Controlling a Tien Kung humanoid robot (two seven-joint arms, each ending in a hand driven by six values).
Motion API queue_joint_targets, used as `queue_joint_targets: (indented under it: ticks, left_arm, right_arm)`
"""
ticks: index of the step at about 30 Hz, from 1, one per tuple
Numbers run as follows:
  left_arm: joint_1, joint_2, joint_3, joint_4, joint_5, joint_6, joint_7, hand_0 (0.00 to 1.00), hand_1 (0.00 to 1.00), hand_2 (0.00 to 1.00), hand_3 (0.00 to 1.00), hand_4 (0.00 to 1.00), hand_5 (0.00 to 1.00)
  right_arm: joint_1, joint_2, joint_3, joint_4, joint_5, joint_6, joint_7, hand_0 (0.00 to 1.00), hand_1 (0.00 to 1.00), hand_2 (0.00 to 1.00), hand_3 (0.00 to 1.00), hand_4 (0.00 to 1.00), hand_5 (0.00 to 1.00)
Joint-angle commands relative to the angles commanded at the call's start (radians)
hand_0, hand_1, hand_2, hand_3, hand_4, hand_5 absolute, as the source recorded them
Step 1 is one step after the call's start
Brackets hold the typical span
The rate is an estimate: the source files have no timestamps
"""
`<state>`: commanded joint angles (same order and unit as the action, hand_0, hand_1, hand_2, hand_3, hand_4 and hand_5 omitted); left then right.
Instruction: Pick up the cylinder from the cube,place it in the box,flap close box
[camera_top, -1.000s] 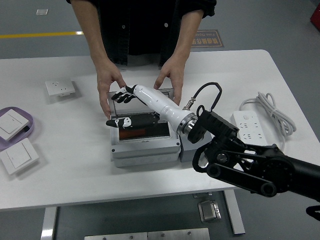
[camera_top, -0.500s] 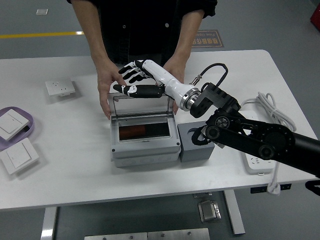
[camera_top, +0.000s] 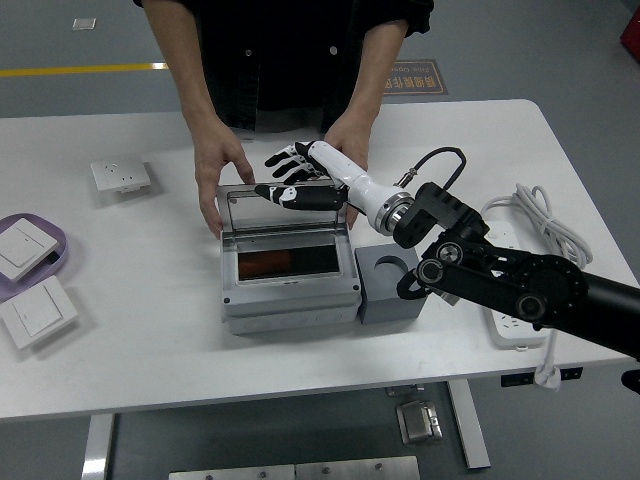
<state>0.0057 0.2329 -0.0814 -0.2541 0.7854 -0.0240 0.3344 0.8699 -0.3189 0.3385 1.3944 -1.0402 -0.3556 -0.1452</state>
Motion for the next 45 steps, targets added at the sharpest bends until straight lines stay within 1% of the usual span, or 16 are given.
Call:
queue_joint_targets:
  ticks: [1,5,6,7,11,12,16,21,24,25,27,30,34,37,41,45]
  left_arm:
    - [0.000,0.000,0.002,-0.001,-0.002,0.000,0.000,0.638,0.624,0.543,0.617,0.691,0.330]
    - [0.001,-0.002,0.008,-0.002,-0.011,0.001,-0.001,0.638,0.624,0.543,0.617,0.691,0.330]
    - [0.002,-0.002,0.009,-0.002,-0.011,0.002,-0.002,0.638,0.623,0.544,0.617,0.691,0.331]
    - [0.002,-0.002,0.010,-0.002,-0.014,0.002,-0.002,0.638,0.623,0.544,0.617,0.691,0.331]
    - [0.004,-0.001,0.013,-0.001,-0.018,0.004,-0.003,0.638,0.623,0.544,0.617,0.691,0.331]
    - [0.004,-0.001,0.013,-0.001,-0.019,0.004,-0.003,0.638,0.623,0.544,0.617,0.690,0.328]
    - [0.005,-0.002,0.015,-0.001,-0.022,0.004,-0.003,0.638,0.623,0.544,0.617,0.690,0.328]
    - [0.007,-0.002,0.020,-0.001,-0.030,0.006,-0.006,0.638,0.623,0.544,0.617,0.690,0.328]
    - [0.008,-0.002,0.021,-0.001,-0.032,0.006,-0.006,0.638,0.623,0.544,0.617,0.690,0.328]
    - [0.009,-0.002,0.020,-0.001,-0.031,0.006,-0.005,0.638,0.623,0.543,0.617,0.689,0.328]
    - [0.009,-0.002,0.020,-0.001,-0.031,0.006,-0.006,0.638,0.623,0.543,0.617,0.689,0.328]
    - [0.010,-0.002,0.019,0.000,-0.029,0.005,-0.006,0.638,0.623,0.544,0.617,0.689,0.327]
    - [0.014,-0.004,0.018,0.002,-0.030,0.005,-0.005,0.638,0.623,0.544,0.617,0.689,0.327]
    - [0.018,-0.006,0.022,0.004,-0.035,0.006,-0.006,0.638,0.623,0.544,0.617,0.689,0.327]
    - [0.023,-0.008,0.033,0.003,-0.046,0.008,-0.010,0.638,0.623,0.544,0.617,0.689,0.327]
    - [0.023,-0.003,0.052,0.002,-0.063,0.013,-0.019,0.638,0.623,0.543,0.617,0.689,0.328]
  right_arm:
    - [-0.007,-0.006,-0.002,0.015,-0.004,0.000,0.000,0.744,0.633,0.655,0.680,0.820,0.468]
    - [-0.041,-0.036,-0.004,0.091,-0.027,-0.002,-0.003,0.744,0.633,0.655,0.680,0.820,0.468]
    - [-0.045,-0.040,-0.004,0.101,-0.032,-0.003,-0.004,0.698,0.628,0.653,0.675,0.806,0.454]
    - [-0.051,-0.047,-0.004,0.119,-0.040,-0.003,-0.008,0.698,0.628,0.653,0.675,0.806,0.454]
    - [-0.070,-0.069,-0.009,0.182,-0.083,0.001,-0.042,0.698,0.628,0.653,0.675,0.806,0.454]
    - [-0.073,-0.072,-0.012,0.192,-0.095,0.003,-0.051,0.680,0.620,0.652,0.669,0.800,0.450]
    - [-0.085,-0.075,-0.017,0.215,-0.152,0.017,-0.093,0.680,0.620,0.652,0.669,0.800,0.450]
    - [-0.102,-0.081,-0.009,0.231,-0.209,0.049,-0.139,0.673,0.621,0.652,0.670,0.788,0.448]
    - [-0.112,-0.087,0.002,0.238,-0.221,0.054,-0.147,0.673,0.621,0.652,0.670,0.788,0.448]
    - [-0.118,-0.089,0.010,0.240,-0.224,0.053,-0.147,0.672,0.625,0.658,0.665,0.777,0.466]
    - [-0.136,-0.098,0.040,0.240,-0.225,0.045,-0.141,0.672,0.625,0.658,0.665,0.777,0.466]
    - [-0.175,-0.113,0.098,0.239,-0.231,0.019,-0.121,0.675,0.623,0.661,0.672,0.770,0.467]
    - [-0.252,-0.141,0.197,0.242,-0.231,-0.032,-0.059,0.675,0.623,0.661,0.672,0.770,0.467]
    - [-0.323,-0.155,0.294,0.242,-0.207,-0.070,0.003,0.661,0.610,0.652,0.661,0.762,0.466]
    - [-0.418,-0.153,0.422,0.223,-0.132,-0.109,0.093,0.661,0.610,0.652,0.661,0.762,0.466]
    - [-0.504,-0.149,0.538,0.195,-0.055,-0.121,0.178,0.653,0.605,0.643,0.651,0.761,0.468]
